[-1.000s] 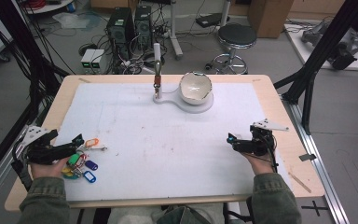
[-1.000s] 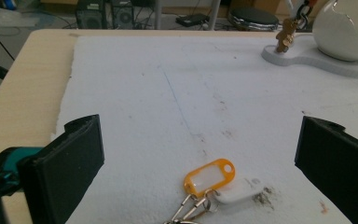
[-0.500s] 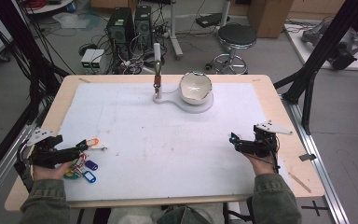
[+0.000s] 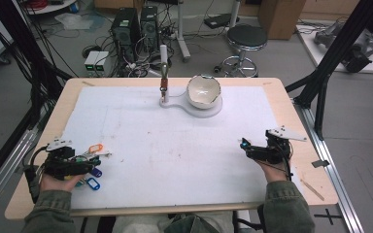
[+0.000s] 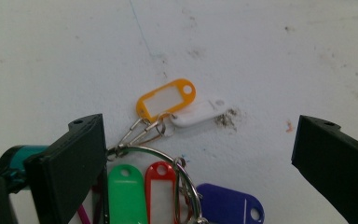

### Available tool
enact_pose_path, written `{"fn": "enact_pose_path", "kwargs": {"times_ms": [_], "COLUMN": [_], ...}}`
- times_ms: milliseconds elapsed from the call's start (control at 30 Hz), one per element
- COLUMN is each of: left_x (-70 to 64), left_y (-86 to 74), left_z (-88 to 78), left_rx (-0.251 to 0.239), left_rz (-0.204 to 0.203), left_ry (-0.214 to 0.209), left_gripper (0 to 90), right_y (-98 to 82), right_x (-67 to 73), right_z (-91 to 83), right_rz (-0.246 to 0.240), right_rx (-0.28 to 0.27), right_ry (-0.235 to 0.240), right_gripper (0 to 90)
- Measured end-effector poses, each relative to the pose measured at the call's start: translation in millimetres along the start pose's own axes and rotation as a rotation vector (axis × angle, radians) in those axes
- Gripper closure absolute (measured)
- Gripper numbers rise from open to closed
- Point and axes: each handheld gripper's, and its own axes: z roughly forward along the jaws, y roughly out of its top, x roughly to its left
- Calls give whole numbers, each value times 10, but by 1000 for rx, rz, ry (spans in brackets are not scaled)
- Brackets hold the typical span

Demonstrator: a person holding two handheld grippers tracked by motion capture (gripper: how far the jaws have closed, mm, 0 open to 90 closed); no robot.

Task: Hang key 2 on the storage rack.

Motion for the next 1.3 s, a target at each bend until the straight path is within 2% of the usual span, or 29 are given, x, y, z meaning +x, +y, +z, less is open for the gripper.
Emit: {"fn": "enact_pose_path", "kwargs": {"times_ms": [200, 333, 500, 567, 633, 667, 700, 733, 767, 833, 867, 933, 1000, 1133, 1267, 1300], "left_x": [-51, -29, -44, -50, -50, -53, -61, -71, -70, -83, -72, -60, -59, -90, -86, -82], "left_y": [-15, -38, -51, -53, -57, -58, -63, -65, -56, -47, -40, -40, -39, -20, -5, -3], "left_z": [15, 42, 61, 66, 67, 72, 82, 98, 97, 101, 98, 99, 89, 64, 46, 40], "left_rx": [59, 127, 160, 183, 192, 204, 212, 219, 226, 221, 228, 222, 223, 186, 175, 162], "left_rz": [1, 15, 14, 2, 1, 3, 14, 18, 18, 18, 24, 19, 30, 46, 59, 52], "left_ry": [34, 47, 53, 75, 77, 80, 86, 80, 53, 57, 54, 42, 40, 29, 13, 9], "left_gripper": [84, 124, 193, 258, 346, 452, 452, 530, 604, 750, 786, 802, 806, 815, 818, 819], "right_y": [-2, -7, -11, -11, -11, -10, -10, -10, -11, -13, -13, -13, -13, -13, -18, -19], "right_x": [-5, -17, -24, -20, -18, -18, -18, -22, -21, -20, -17, -12, -8, -13, -16, -16], "right_z": [-25, -32, -33, -42, -52, -58, -58, -57, -57, -55, -53, -52, -57, -67, -68, -66], "right_rz": [10, 21, 22, 25, 25, 28, 28, 25, 27, 23, 23, 20, 21, 25, 26, 24], "right_rx": [-15, -31, -31, -33, -38, -43, -43, -45, -43, -40, -39, -40, -39, -45, -44, -43], "right_ry": [-5, -7, -12, -10, -12, -15, -15, -17, -17, -19, -18, -18, -17, -20, -19, -20], "right_gripper": [7, 8, 8, 8, 8, 8, 8, 8, 8, 8, 8, 8, 8, 8, 8, 8]}}
